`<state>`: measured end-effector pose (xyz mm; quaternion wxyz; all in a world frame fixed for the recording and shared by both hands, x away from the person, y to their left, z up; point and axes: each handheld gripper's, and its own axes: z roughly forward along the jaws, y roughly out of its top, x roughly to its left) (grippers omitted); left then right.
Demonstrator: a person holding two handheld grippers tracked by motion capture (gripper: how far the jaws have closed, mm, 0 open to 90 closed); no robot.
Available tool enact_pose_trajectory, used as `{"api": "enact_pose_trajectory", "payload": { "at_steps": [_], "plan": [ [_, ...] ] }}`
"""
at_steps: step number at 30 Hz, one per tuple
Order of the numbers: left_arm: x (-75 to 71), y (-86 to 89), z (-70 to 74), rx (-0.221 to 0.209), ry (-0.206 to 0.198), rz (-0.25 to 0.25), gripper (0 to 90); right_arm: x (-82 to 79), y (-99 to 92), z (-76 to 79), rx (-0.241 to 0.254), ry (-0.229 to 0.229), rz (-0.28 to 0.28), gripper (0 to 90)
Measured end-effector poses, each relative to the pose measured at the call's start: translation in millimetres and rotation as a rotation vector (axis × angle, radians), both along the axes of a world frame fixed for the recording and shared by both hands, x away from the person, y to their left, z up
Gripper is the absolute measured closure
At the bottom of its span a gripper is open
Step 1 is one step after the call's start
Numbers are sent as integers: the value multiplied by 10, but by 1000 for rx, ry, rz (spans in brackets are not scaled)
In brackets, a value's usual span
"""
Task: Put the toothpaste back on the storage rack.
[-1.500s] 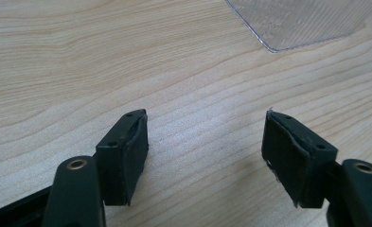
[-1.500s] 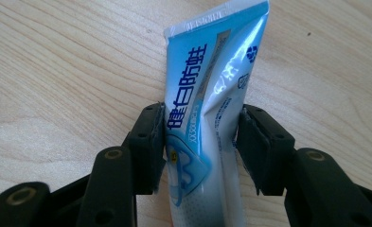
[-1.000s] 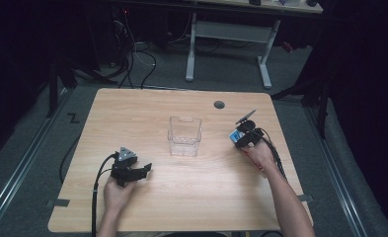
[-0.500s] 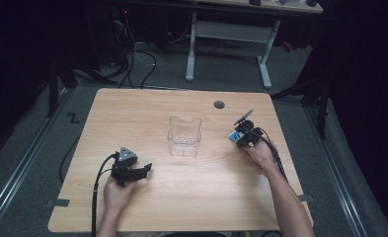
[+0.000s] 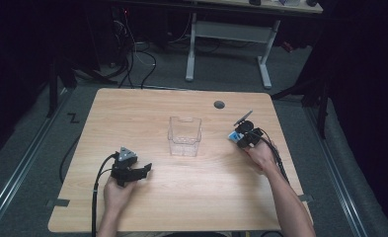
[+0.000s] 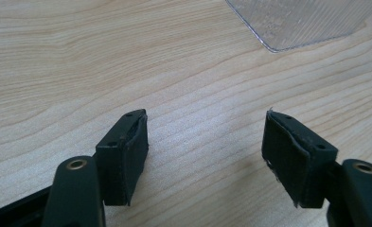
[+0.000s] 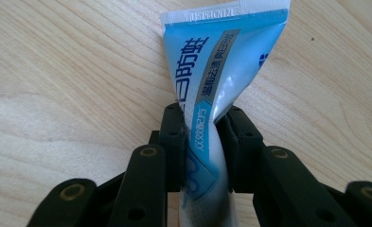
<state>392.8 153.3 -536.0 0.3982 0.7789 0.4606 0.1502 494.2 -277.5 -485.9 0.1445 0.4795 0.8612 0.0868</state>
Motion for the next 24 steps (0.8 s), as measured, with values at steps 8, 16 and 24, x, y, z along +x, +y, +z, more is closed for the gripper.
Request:
{"api": "enact_pose_trajectory", "payload": {
  "at_steps": [8, 16, 24],
  "plan": [
    [0, -1, -1, -2, 0, 1, 328, -110, -22, 173, 83, -38, 10, 730],
    [0, -1, -1, 0, -1, 0, 328, -240, 9, 324, 146, -95, 54, 740],
    [0, -2, -1, 0, -1, 0, 328, -366, 53, 470, 205, -143, 93, 741]
  ]
}}
